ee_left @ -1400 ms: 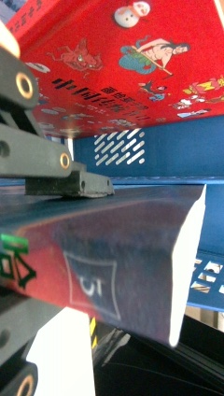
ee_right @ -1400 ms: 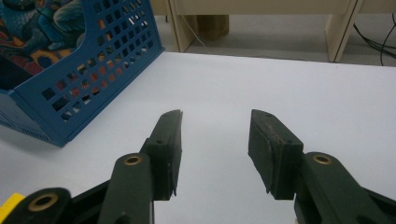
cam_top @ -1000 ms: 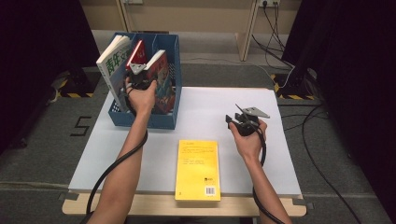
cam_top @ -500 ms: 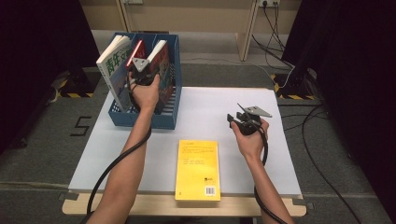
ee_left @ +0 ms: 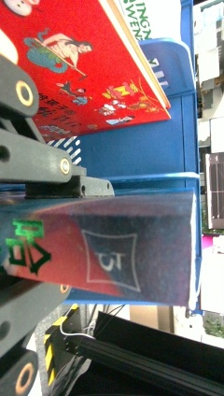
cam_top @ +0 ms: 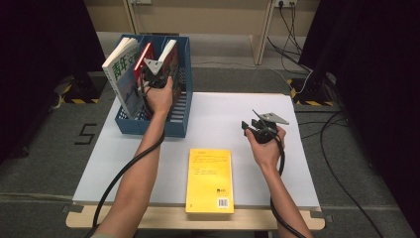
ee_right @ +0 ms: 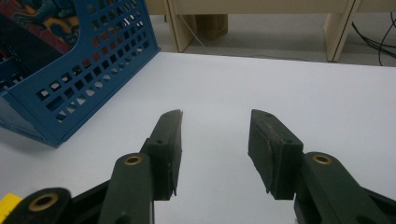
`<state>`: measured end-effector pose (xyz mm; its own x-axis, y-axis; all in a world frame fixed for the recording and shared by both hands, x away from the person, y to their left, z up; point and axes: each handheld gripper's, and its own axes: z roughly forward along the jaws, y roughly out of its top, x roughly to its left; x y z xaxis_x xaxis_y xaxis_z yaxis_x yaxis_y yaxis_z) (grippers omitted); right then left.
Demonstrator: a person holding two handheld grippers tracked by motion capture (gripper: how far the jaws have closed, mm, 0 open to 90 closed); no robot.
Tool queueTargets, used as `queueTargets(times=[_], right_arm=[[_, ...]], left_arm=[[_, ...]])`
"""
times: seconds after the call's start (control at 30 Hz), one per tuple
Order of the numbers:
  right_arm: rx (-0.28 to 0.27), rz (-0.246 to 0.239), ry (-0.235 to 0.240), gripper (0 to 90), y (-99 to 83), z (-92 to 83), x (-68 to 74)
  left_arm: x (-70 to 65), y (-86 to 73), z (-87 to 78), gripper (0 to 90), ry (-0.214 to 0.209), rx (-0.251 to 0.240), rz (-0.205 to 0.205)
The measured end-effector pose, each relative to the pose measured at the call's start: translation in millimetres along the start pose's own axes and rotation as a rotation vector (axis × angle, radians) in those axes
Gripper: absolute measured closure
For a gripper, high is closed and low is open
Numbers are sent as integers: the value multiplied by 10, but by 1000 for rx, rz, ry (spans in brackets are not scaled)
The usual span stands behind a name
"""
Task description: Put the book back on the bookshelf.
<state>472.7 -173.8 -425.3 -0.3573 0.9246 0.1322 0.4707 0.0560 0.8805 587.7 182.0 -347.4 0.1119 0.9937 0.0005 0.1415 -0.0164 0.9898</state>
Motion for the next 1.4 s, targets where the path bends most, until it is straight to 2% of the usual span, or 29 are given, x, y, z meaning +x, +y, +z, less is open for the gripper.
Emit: queueTargets(times=[0.07, 0.23, 0.33, 0.47, 0.9, 1.3, 1.4], right_arm=[[1, 0, 0, 552, -4, 6, 7], [4, 5, 3, 552, -15, 8, 23], [3, 1, 1, 552, -15, 1, 15], [8, 2, -1, 552, -26, 2, 0], [11, 1, 6, 552, -46, 12, 41], [4, 4, 5, 551, -37, 6, 44], [4, 5, 4, 551, -38, 4, 45]], left_arm=[[5, -25, 11, 743, 4, -3, -7], [-23, -120, 55, 742, 7, 5, 12], [-26, -191, 75, 741, 14, 11, 4], [-18, -205, 68, 740, 16, 12, 9], [49, -198, -38, 727, -17, 94, 14], [58, -195, -23, 691, -22, 100, -19], [66, -183, -6, 674, -28, 109, -41]])
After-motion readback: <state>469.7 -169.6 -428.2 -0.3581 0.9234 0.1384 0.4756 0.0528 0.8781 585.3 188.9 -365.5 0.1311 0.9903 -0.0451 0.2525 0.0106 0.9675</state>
